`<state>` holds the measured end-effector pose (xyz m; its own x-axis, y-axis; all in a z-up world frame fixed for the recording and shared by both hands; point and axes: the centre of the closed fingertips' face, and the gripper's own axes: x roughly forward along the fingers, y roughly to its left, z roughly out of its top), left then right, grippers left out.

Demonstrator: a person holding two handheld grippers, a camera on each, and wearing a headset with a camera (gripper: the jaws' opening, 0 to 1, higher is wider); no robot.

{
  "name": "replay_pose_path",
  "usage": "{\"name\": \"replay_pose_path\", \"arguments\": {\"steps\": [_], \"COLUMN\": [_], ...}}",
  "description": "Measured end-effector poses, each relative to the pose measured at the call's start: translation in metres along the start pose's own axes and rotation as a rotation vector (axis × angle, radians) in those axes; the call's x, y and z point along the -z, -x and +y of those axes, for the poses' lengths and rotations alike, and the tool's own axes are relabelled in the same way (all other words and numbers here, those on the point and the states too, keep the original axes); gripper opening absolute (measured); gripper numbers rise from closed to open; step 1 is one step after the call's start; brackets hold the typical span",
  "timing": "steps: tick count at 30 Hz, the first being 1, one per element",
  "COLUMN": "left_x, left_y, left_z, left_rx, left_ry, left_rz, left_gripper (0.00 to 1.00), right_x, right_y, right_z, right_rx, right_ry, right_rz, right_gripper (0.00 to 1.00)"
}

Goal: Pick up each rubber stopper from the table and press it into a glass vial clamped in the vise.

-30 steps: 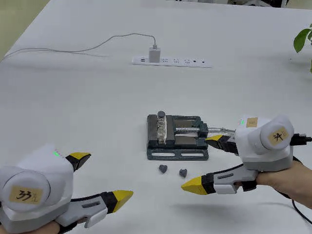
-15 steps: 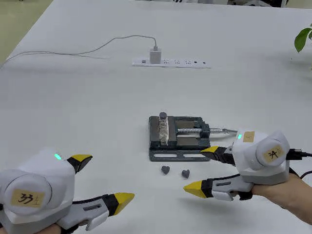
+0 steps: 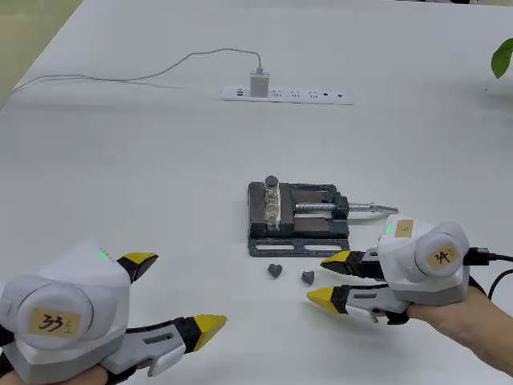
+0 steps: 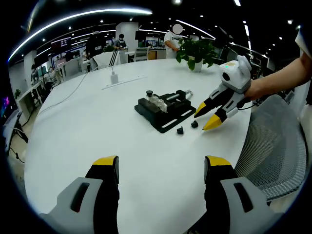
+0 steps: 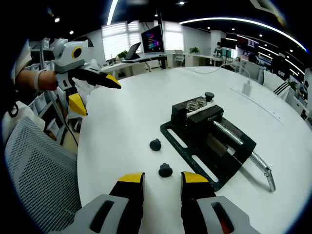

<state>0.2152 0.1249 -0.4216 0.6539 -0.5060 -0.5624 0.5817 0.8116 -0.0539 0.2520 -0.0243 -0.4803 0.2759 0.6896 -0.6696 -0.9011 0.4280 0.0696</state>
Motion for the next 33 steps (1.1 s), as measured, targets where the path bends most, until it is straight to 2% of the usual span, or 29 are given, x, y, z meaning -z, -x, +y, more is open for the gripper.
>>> {"name": "replay_pose_path", "arguments": {"steps": [5,15,33], "left_x": [0.0023,0.0050,0.0053], "left_y": [-0.0002,-0.0016,-0.0029], "left_z": [-0.0004,-0.0024,-0.0037], "left_rx": [0.001,0.003,0.007], "left_ry": [0.009,0.017,0.018], "left_rz": [0.003,0.007,0.010], "left_gripper": [0.69,0.69,0.68], "right_x": [0.0002,-0.0019,0.0001], "right_y": [-0.0025,-0.0065,-0.0063], "right_z": [-0.0001,-0.0028,-0.0041], "right_rx": [-0.001,-0.003,-0.003], "right_ry": [0.003,0.029,0.039], "right_rz": [0.001,0.008,0.017], "right_gripper": [0.18,0.11,0.07]}}
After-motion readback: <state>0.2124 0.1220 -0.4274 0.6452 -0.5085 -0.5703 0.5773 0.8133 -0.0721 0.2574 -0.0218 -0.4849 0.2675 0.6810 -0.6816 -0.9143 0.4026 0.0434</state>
